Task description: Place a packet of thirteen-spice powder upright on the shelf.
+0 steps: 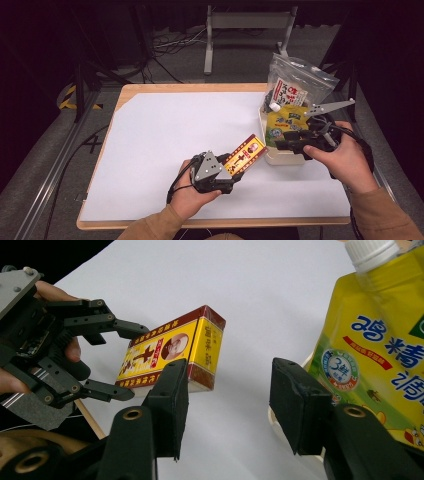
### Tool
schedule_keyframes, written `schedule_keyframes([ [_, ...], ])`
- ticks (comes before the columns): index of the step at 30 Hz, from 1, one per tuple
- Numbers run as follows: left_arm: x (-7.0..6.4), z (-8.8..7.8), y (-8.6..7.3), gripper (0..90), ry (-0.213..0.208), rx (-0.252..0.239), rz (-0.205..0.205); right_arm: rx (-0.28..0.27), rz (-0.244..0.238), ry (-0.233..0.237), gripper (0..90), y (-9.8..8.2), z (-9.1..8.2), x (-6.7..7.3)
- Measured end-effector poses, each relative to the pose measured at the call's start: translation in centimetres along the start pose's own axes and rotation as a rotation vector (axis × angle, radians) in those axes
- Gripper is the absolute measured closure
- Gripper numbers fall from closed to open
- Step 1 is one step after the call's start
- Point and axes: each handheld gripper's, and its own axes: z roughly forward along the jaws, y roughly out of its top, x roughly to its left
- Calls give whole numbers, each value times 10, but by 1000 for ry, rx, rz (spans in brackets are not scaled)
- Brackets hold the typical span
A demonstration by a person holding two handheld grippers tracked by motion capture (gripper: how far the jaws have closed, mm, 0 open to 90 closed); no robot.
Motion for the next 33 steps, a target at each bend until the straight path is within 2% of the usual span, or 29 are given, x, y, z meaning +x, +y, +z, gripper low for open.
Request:
schedule_keyframes([
  [7, -3, -1, 1, 327, -15, -29, 3, 55, 56, 52, 491, 12, 11, -5],
  [11, -4, -1, 0, 327, -24, -28, 19, 80, 89, 88, 479, 15, 17, -5],
  [24, -8, -1, 2, 327, -33, -40, 39, 145, 136, 138, 447, 15, 35, -2],
  [28, -10, -1, 2, 326, -33, -50, 47, 168, 149, 167, 425, 13, 43, -2],
  [31, -10, -1, 2, 326, -33, -52, 55, 188, 161, 187, 433, 12, 49, -2],
  [33, -10, -1, 2, 326, -35, -45, 57, 205, 169, 212, 487, 11, 52, -2],
])
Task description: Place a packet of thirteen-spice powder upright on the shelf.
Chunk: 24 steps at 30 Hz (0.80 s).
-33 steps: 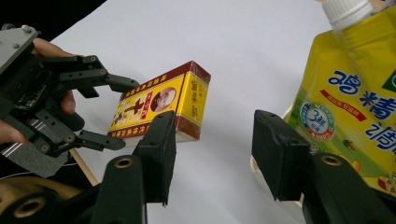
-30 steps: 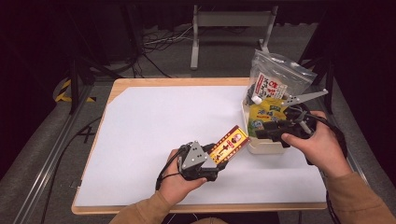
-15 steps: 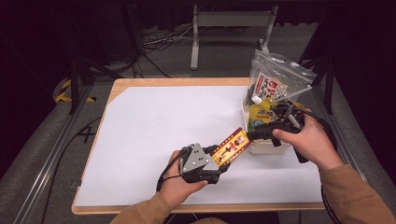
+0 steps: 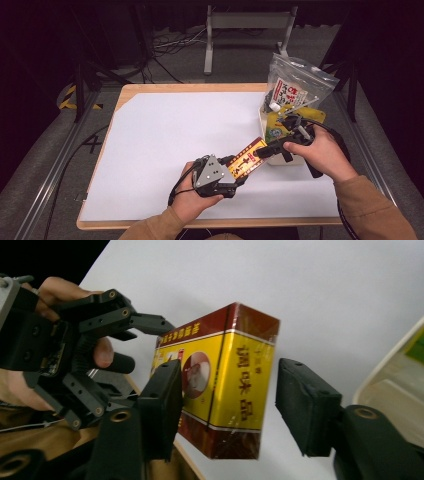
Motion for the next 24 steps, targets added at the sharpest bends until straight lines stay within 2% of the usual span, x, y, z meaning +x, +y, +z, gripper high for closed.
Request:
schedule_keyframes([
  [4, 0, 1, -1, 324, 0, 10, -2, 18, -11, 7, 535, 1, 1, 1],
  [7, -1, 3, -2, 324, 1, 24, 7, 11, 0, 45, 594, 2, -3, 1],
  [12, -2, 5, -3, 320, 8, 40, 22, 2, 9, 69, 646, 3, -6, 6],
  [13, -2, 5, -2, 318, 2, 52, 19, 0, 3, 63, 652, 3, -6, 6],
  [16, 0, 6, -2, 299, -23, 55, -23, 2, 11, 58, 676, 4, -6, 13],
  [17, 0, 6, -2, 292, -23, 55, -23, 2, 11, 58, 676, 4, -6, 13],
  [18, 2, 6, -2, 286, -48, 52, -54, -7, -16, 45, 684, 5, -8, 19],
  [19, 2, 6, -2, 283, -48, 52, -54, -7, -16, 45, 684, 5, -8, 19],
  [20, 4, 5, 0, 276, -62, 54, -60, -10, -57, 25, 687, 7, -11, 26],
  [21, 5, 4, 1, 276, -81, 66, -86, -10, -57, 25, 687, 7, -11, 26],
  [22, 7, 3, 2, 254, -102, 78, -107, -7, -75, 2, 688, 7, -12, 29],
  [23, 9, 1, 3, 214, -102, 84, -108, -10, -101, -26, 688, 8, -15, 31],
  [24, 12, 0, 3, 204, -100, 88, -102, -13, -115, -35, 688, 8, -18, 32],
])
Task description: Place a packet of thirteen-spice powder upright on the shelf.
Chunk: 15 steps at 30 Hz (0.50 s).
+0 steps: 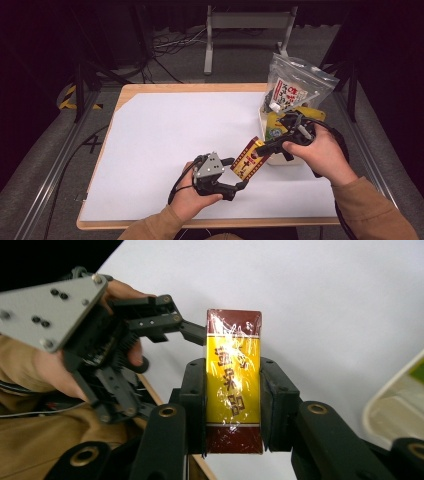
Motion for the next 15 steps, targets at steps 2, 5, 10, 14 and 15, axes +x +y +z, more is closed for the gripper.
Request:
schedule_keyframes([
  [2, 3, -4, 0, 181, 2, 13, -13, -7, -27, -17, 688, 1, -5, 1],
  [5, 8, -11, 0, 177, 18, 23, -7, -7, -64, -42, 687, 3, -13, 0],
  [10, 13, -23, 0, 184, 45, 36, -14, 3, -128, -61, 687, 8, -24, -5],
  [14, 20, -34, -2, 186, 73, 39, -25, 3, -180, -96, 687, 13, -33, -10],
  [15, 21, -37, -2, 188, 78, 40, -31, 5, -192, -99, 687, 14, -34, -11],
])
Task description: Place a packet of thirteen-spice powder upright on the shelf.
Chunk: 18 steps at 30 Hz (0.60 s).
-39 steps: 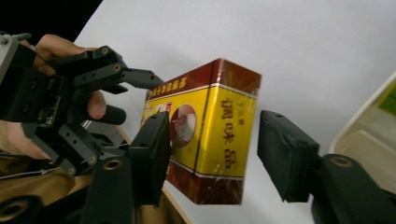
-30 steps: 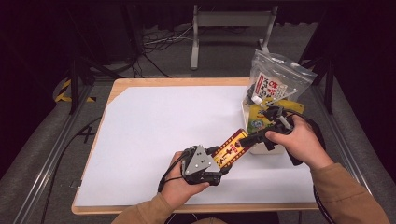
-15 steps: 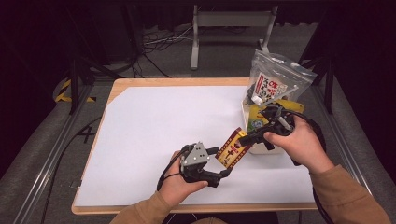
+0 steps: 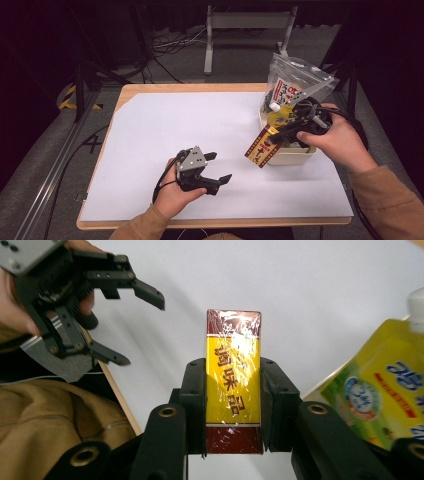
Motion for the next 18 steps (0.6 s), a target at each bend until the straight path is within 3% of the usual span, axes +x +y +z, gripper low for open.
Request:
schedule_keyframes([
  [6, 10, -15, -5, 189, 40, 7, -19, 21, -93, -37, 687, 4, -10, -6],
  [10, 13, -25, -8, 193, 70, 13, -27, 37, -124, -33, 686, 5, -17, -12],
  [18, 22, -42, -15, 194, 111, 21, -48, 56, -186, -68, 687, 7, -22, -23],
])
